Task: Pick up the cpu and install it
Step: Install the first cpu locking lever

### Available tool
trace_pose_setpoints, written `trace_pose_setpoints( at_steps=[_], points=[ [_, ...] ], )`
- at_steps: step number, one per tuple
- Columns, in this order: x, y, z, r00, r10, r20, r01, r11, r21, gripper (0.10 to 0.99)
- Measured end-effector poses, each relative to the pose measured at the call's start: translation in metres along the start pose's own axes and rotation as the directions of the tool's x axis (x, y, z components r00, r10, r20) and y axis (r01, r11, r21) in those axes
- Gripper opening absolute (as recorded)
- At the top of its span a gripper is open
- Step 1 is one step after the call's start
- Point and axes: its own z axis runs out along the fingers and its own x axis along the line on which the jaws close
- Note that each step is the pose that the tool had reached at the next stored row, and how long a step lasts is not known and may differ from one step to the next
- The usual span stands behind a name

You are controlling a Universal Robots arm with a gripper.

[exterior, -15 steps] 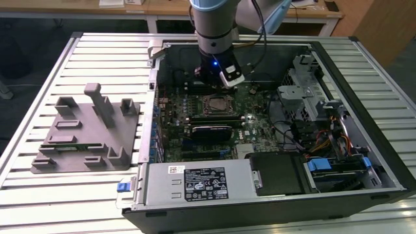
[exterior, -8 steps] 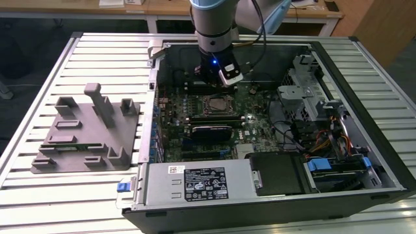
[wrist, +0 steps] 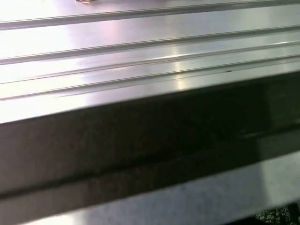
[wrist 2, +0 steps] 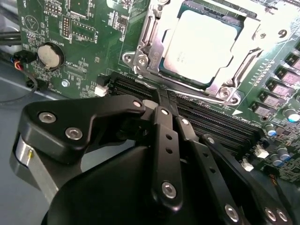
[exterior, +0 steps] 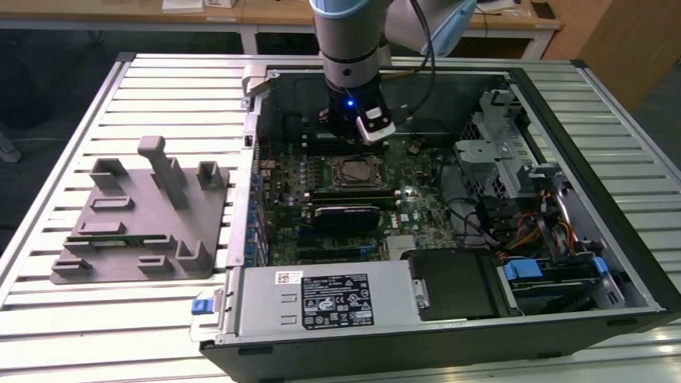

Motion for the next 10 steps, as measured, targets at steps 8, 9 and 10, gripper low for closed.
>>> trace_pose_setpoints(
  at_steps=[8,9,10],
  points=[
    [0.0004,-0.0005,0.0024,0.9997,0.024,0.0055,-0.024,0.9997,0.01,0.106],
    [0.0004,-0.0005,0.0027,0.9996,0.027,0.0063,-0.027,0.9996,0.011,0.106],
    [0.0004,-0.0005,0.003,0.9995,0.03,0.007,-0.03,0.9995,0.012,0.106]
  ],
)
